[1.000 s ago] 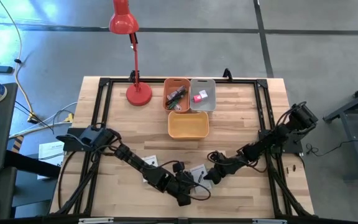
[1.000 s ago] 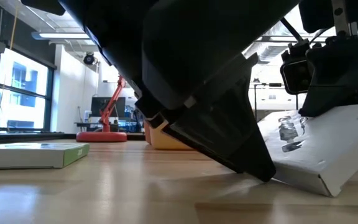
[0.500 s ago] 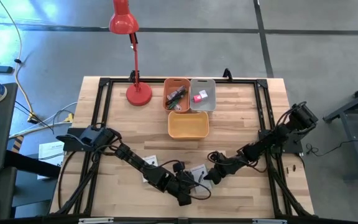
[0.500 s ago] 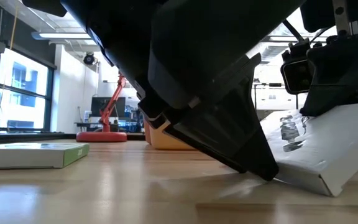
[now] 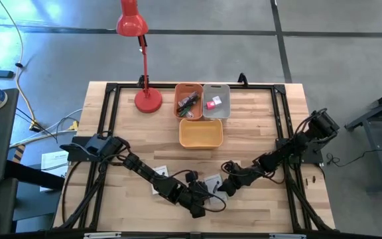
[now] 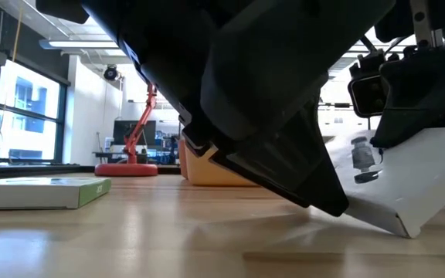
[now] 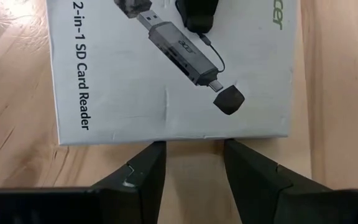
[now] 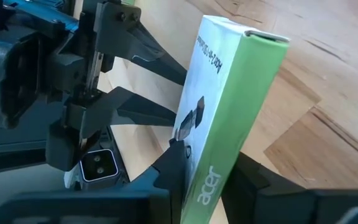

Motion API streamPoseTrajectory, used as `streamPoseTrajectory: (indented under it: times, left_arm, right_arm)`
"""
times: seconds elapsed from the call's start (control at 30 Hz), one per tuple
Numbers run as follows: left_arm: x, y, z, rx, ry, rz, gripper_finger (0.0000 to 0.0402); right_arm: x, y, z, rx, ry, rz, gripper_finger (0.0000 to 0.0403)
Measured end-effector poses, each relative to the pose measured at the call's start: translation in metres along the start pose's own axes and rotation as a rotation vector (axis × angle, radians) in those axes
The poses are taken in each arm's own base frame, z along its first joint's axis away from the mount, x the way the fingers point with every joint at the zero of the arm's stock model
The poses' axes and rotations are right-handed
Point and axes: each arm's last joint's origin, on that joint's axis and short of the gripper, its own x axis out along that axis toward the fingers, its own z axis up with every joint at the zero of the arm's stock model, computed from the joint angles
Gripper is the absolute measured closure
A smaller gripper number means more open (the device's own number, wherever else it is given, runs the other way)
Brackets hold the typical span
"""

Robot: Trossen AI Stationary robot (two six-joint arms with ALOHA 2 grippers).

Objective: Pick and place items into bin
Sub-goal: Put the right card reader box into the yellow bin

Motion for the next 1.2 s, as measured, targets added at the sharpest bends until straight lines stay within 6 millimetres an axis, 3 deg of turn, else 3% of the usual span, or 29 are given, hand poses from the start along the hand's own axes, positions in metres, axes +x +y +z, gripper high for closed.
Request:
streamPoseTrajectory:
  times: [0.3,1.0,1.2]
  left_arm:
    - [0.0,0.0,0.0,0.001,0.008,-0.01,0.0252]
    - [-0.002,0.0,-0.003,0.02,0.08,-0.053,0.0252]
    - [-0.03,-0.005,-0.003,0.107,0.122,-0.005,0.0252]
  right_arm:
    - [0.0,0.001,0.001,-0.014,-0.019,0.003,0.0359]
    - [0.0,0.001,0.002,-0.024,-0.05,0.004,0.035]
    - [0.0,0.002,0.002,-0.036,-0.076,0.011,0.036]
